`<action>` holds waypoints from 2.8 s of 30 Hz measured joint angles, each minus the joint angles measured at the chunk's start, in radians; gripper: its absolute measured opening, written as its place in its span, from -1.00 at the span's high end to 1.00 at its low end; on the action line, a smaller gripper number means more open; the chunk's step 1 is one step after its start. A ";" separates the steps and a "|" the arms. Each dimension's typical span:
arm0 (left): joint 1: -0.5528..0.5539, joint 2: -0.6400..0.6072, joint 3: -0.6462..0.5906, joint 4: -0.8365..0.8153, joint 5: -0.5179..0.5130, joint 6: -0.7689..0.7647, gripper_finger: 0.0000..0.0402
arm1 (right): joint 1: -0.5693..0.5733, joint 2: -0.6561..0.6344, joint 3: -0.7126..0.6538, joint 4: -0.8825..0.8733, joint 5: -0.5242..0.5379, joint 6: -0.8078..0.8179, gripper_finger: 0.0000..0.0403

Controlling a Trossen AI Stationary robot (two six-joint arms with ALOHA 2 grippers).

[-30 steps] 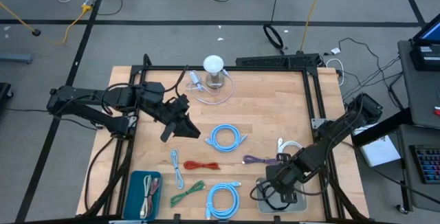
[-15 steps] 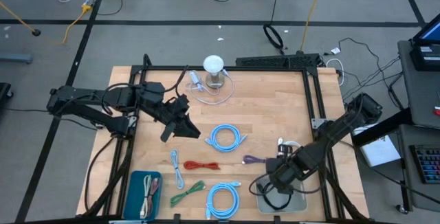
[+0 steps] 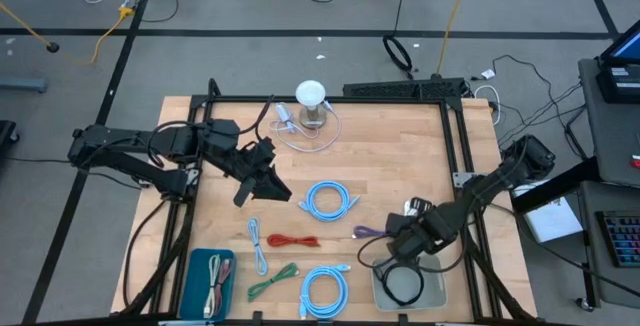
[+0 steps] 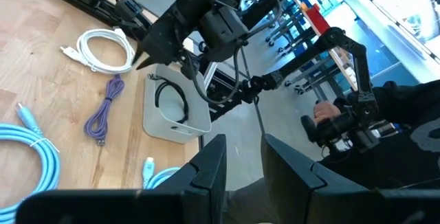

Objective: Pick & Place USB Port
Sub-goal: Put the black video cable into the gray bin

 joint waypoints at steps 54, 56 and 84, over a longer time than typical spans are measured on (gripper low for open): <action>-0.023 0.000 0.000 -0.004 -0.019 0.015 0.54 | -0.019 -0.010 -0.067 0.114 -0.136 0.058 1.00; -0.024 0.000 0.000 -0.004 -0.019 0.015 0.54 | -0.020 -0.010 -0.067 0.116 -0.139 0.056 1.00; -0.024 0.000 0.000 -0.004 -0.020 0.037 0.54 | 0.050 -0.010 -0.086 0.196 -0.297 0.138 1.00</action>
